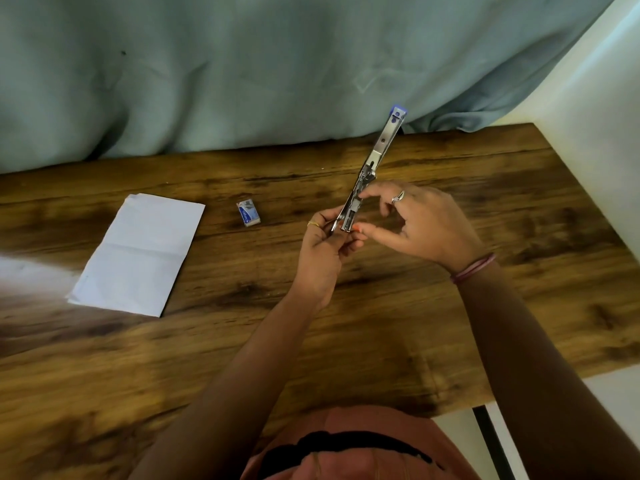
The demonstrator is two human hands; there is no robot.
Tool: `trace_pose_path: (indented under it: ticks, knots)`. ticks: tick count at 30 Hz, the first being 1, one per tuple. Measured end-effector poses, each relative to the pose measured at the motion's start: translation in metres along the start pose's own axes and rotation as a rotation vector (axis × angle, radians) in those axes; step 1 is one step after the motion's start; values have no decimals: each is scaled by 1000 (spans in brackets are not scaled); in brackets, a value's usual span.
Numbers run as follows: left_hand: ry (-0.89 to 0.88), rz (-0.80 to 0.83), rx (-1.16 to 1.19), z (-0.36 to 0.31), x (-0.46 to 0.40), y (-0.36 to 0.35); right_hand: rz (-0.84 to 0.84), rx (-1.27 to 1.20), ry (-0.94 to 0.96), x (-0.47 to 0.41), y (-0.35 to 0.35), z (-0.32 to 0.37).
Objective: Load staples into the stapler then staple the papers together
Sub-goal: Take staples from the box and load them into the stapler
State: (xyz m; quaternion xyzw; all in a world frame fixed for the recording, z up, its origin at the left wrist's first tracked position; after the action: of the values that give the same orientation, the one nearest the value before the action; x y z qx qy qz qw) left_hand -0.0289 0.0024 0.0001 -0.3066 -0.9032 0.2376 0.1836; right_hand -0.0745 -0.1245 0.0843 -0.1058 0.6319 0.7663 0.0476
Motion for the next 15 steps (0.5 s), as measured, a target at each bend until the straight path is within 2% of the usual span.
trace_pose_path:
  ticks: [3, 9, 15]
  knots:
    - [-3, 2, -20, 1, 0, 0, 28, 51, 22, -2, 1, -2]
    - [-5, 5, -34, 3, 1, 0, -43, 166, 141, -1, 3, 4]
    - [-20, 6, -60, 2, 1, -1, -26, -22, 67, -1, 6, -1]
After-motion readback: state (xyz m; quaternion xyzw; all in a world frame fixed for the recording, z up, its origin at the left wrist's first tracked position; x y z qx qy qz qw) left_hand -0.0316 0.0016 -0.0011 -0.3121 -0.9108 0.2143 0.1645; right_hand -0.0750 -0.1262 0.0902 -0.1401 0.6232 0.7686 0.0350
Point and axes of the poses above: each hand's wrist, its own x-axis away from the middle knuckle, its own y-axis out of the back of the hand, z = x × y, the point moved 4 cm from there along -x, towards the middle knuckle, and after that the axes turned 3 degrees about z, right-handed, at the moved point
